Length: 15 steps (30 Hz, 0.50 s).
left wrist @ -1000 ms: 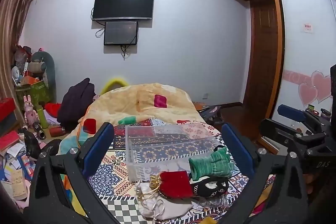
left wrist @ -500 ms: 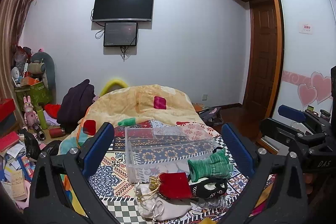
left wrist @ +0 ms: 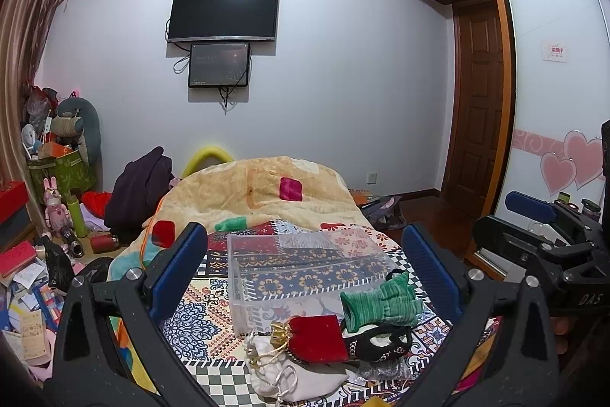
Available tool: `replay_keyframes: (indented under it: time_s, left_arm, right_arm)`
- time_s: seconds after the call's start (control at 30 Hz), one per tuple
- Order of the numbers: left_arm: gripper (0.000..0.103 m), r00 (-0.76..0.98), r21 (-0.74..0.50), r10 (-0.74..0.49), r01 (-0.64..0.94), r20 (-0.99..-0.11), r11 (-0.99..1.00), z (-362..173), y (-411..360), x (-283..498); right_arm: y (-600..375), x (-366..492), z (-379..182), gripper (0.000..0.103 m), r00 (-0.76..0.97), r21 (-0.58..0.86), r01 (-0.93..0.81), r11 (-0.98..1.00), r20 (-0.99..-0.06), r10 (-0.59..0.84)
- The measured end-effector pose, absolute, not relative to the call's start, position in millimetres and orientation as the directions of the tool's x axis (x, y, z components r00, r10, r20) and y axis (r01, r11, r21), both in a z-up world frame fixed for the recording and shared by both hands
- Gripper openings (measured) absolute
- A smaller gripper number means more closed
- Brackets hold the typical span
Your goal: Organize soft objects
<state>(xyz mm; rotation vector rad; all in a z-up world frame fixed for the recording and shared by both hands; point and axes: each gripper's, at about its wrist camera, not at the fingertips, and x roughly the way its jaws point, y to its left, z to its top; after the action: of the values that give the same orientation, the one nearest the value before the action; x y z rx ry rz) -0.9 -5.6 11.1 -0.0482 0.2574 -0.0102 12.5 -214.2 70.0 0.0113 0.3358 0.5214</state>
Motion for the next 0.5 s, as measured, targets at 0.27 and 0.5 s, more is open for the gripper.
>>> replay_keyframes:
  time_s: [0.27, 0.5]
  left_arm:
    - [0.103, 0.968, -0.045, -0.016, 0.005, -0.25, 0.999, 12.0, -7.5, -1.5]
    - [0.103, 0.969, -0.038, -0.01, 0.001, -0.247, 0.999, 12.0, -9.7, -0.9]
  right_arm:
    - [-213.9, 12.1, 70.4, 0.103, 0.814, 0.096, -0.489, 0.867, -0.309, 0.493]
    - [-213.5, 10.7, 69.7, 0.103, 0.815, 0.095, -0.49, 0.867, -0.303, 0.494]
